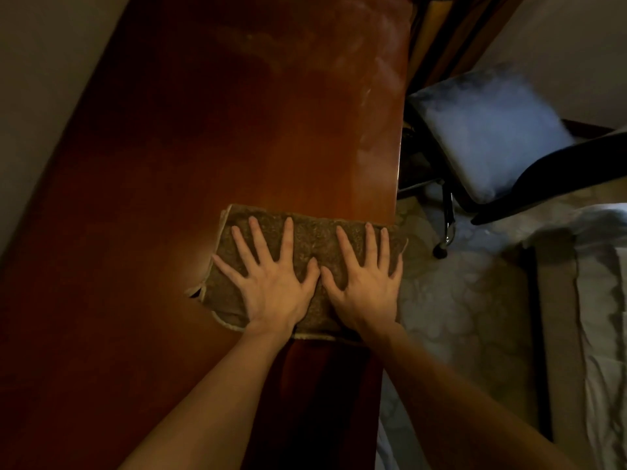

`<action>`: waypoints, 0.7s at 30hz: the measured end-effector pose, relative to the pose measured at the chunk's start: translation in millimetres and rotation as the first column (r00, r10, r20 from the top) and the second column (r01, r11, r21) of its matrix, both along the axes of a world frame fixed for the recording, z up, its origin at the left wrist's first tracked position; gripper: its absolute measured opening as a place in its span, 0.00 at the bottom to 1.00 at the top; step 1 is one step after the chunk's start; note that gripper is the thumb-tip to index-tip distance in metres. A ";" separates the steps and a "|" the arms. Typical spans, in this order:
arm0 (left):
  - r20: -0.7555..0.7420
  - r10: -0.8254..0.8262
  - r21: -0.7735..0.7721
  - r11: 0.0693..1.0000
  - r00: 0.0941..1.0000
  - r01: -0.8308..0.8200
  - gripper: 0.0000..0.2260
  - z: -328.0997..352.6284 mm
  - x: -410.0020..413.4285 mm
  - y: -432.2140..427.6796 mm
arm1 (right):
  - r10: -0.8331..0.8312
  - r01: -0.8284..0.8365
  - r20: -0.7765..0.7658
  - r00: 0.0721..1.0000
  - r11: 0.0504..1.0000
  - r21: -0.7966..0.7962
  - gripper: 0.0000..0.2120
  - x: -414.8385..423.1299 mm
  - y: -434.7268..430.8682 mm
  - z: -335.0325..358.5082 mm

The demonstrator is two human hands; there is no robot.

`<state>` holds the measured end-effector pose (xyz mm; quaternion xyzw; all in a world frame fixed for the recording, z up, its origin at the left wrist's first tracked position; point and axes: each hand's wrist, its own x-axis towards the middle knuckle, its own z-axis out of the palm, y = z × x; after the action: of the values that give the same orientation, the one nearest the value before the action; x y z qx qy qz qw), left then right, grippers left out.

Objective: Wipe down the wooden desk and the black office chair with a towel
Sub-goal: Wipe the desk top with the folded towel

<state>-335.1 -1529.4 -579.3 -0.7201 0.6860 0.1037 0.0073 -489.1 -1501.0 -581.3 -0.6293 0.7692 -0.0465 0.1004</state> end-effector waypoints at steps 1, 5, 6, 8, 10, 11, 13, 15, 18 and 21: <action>0.004 -0.006 0.002 1.000 1.000 0.006 0.37 -0.1 -3.2 -9.6 | 0.003 -0.003 0.000 1.000 1.000 -0.005 0.35 -3.6 -8.1 -0.6; 0.011 -0.033 0.004 0.999 0.999 0.033 0.36 0.0 -16.2 -51.4 | 0.017 -0.017 -0.004 1.000 0.999 -0.034 0.35 -17.2 -44.9 -1.9; 0.009 -0.034 0.001 0.999 0.999 0.034 0.36 0.3 -19.5 -61.7 | 0.020 -0.020 0.000 1.000 0.999 -0.035 0.35 -20.9 -55.6 -1.5; 0.011 -0.032 -0.009 0.999 0.999 0.032 0.36 1.1 -26.6 -82.5 | 0.030 -0.030 0.009 1.000 0.999 -0.034 0.35 -28.3 -77.8 -1.6; 0.014 -0.038 -0.013 0.999 0.999 0.038 0.36 0.7 -34.3 -106.0 | 0.036 -0.035 0.029 0.999 0.998 -0.045 0.35 -36.1 -100.2 -2.3; 0.016 -0.040 -0.016 0.999 0.999 0.040 0.36 0.1 -38.3 -117.5 | 0.036 -0.034 0.037 0.999 0.998 -0.053 0.35 -40.0 -111.3 -2.9; 0.029 -0.042 -0.027 0.999 0.999 0.043 0.36 -0.3 -45.7 -140.5 | 0.033 -0.031 0.041 0.999 0.998 -0.059 0.35 -47.0 -136.2 -3.6; 0.033 -0.039 -0.032 0.999 0.999 0.040 0.35 -0.1 -52.2 -160.0 | 0.035 -0.033 0.043 0.998 0.998 -0.049 0.36 -53.9 -158.6 -2.3; 0.031 -0.019 -0.040 0.999 0.999 0.020 0.35 -1.4 -63.0 -192.4 | 0.043 -0.040 0.075 0.996 0.998 -0.039 0.36 -64.5 -193.0 -1.3; 0.033 -0.012 -0.045 0.999 0.999 0.014 0.35 -2.8 -71.6 -223.6 | 0.036 -0.031 0.080 0.996 0.997 -0.064 0.36 -72.7 -221.5 -4.0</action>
<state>-406.7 -1753.0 -582.1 -0.7172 0.6926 0.0764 0.0030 -561.8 -1722.6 -585.3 -0.6424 0.7521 -0.0945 0.1127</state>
